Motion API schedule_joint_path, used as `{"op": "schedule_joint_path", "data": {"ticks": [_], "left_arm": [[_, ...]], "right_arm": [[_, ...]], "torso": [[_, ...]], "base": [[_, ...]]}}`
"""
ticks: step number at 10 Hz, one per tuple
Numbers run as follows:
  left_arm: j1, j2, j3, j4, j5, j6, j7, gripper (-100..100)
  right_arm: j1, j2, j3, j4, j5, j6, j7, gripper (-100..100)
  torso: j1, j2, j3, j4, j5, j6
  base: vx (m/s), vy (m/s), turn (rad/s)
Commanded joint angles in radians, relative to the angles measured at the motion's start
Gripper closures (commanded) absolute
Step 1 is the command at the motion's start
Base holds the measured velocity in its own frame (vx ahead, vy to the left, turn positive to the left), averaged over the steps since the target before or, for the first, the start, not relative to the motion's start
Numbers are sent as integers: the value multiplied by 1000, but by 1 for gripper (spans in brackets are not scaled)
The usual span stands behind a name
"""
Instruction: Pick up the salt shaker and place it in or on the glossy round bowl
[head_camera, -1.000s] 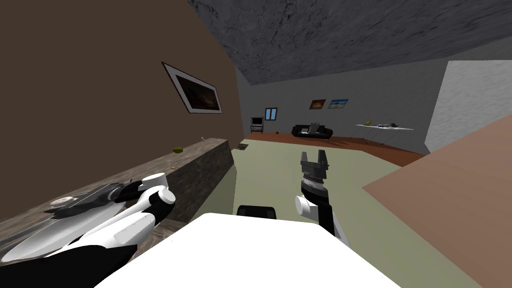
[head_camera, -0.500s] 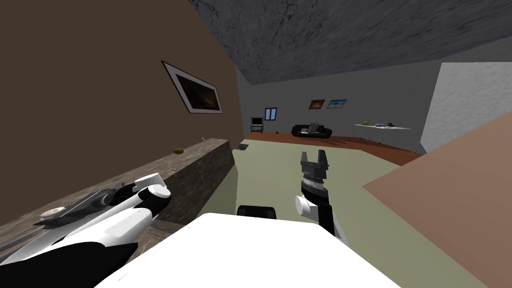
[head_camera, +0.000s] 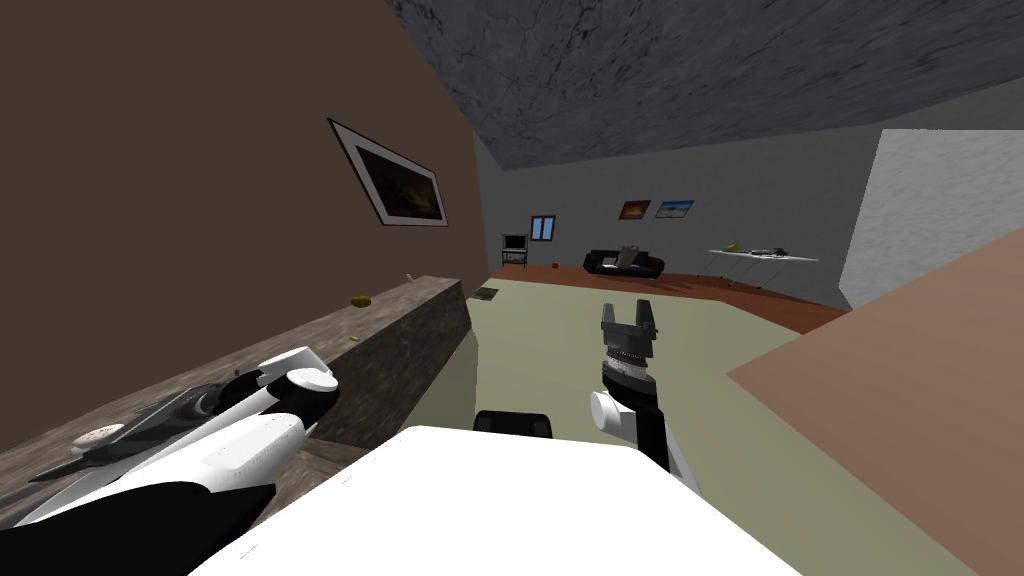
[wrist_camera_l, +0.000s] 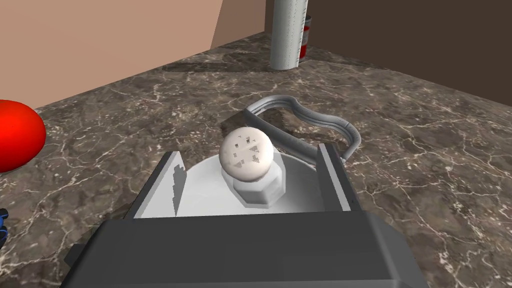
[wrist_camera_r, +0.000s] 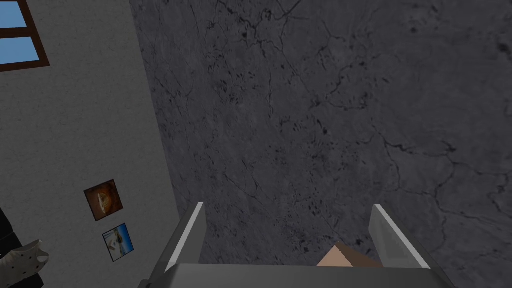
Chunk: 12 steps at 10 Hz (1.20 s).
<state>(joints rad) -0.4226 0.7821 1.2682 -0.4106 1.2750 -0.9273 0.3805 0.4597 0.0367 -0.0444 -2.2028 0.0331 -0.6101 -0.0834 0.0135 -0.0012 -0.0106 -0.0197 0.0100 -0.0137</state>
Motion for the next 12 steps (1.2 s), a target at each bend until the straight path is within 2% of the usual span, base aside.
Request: {"op": "schedule_joint_path", "data": {"ticks": [1,4,5,6,8,9,10,12], "left_arm": [[0,0,0,0,0,0,0,-100],[0,0,0,0,0,0,0,-100],[0,0,0,0,0,0,0,0],[-21,26,4,1,6,3,-29,-100],[-41,53,8,1,11,6,-58,-100],[-62,79,12,2,17,10,-87,-100],[-62,79,12,26,17,10,-76,-100],[-62,79,12,9,17,10,-87,-100]], "right_arm": [[0,0,0,0,0,0,0,0],[0,0,0,0,0,0,0,0],[0,0,0,0,0,0,0,0],[0,0,0,0,0,0,0,0],[0,0,0,0,0,0,0,0],[0,0,0,0,0,0,0,0],[0,0,0,0,0,0,0,0],[0,0,0,0,0,0,0,0]], "torso": [[0,0,0,0,0,0],[-2,0,0,0,0,0],[-2,0,0,0,0,0],[-2,0,0,0,-1,0],[-5,2,1,0,-1,0],[-5,2,1,1,-1,0],[-5,3,2,1,-2,0],[-4,1,1,0,-1,0]], "base": [[0,0,0],[0,0,0],[0,0,0],[-21,-29,-38],[-39,-48,-31],[-50,-55,-38],[-36,-41,-14],[-6,-10,0]]}}
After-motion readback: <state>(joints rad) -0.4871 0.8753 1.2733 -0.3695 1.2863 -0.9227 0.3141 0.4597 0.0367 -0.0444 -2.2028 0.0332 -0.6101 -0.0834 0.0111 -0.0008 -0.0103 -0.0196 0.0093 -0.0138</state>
